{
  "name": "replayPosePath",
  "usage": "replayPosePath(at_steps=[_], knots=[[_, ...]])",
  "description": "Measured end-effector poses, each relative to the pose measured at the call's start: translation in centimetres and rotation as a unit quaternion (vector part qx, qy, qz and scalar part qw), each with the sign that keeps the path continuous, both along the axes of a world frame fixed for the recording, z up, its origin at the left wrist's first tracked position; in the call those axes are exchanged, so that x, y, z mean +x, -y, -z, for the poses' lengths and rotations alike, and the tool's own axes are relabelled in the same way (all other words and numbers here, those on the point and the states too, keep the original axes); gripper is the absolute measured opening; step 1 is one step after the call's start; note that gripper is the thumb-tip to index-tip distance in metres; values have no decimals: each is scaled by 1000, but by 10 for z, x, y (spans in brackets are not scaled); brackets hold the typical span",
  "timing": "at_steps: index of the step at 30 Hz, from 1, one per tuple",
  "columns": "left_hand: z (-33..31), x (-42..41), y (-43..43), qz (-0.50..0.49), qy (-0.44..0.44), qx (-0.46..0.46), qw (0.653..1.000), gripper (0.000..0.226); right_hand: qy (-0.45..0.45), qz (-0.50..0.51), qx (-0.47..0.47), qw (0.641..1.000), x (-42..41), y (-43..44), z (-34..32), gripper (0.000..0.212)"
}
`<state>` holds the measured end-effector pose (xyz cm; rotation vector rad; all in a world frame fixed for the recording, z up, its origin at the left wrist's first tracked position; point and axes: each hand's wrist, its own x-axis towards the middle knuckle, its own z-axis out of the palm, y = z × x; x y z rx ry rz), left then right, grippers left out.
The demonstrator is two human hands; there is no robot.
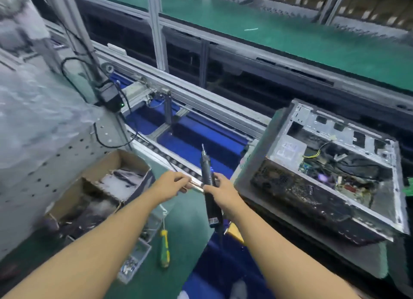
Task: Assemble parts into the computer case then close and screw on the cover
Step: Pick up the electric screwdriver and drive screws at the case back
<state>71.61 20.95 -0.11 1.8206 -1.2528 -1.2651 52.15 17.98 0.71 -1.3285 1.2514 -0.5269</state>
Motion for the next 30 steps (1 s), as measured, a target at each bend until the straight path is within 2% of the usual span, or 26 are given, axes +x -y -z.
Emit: replayPosePath(at_steps=[3, 7, 12, 16, 23, 28, 30], knots=[[31, 18, -16, -42, 2, 54, 998, 15, -24, -41, 72, 996, 29, -6, 32, 42], [71, 23, -31, -60, 30, 108, 992, 27, -75, -70, 113, 988, 51, -10, 74, 48], [108, 23, -37, -72, 61, 154, 984, 34, -213, -98, 102, 967, 70, -10, 114, 44], [130, 19, -36, -103, 48, 176, 978, 32, -279, -106, 87, 950, 78, -7, 130, 42], [146, 13, -25, -129, 34, 192, 972, 25, -318, -121, 57, 939, 79, 1, 145, 41], [146, 9, -24, -152, 16, 195, 969, 11, -334, -122, 55, 933, 75, 8, 139, 61], [142, 8, -18, -166, 18, 181, 969, 12, -306, -127, 46, 942, 72, 16, 125, 61]])
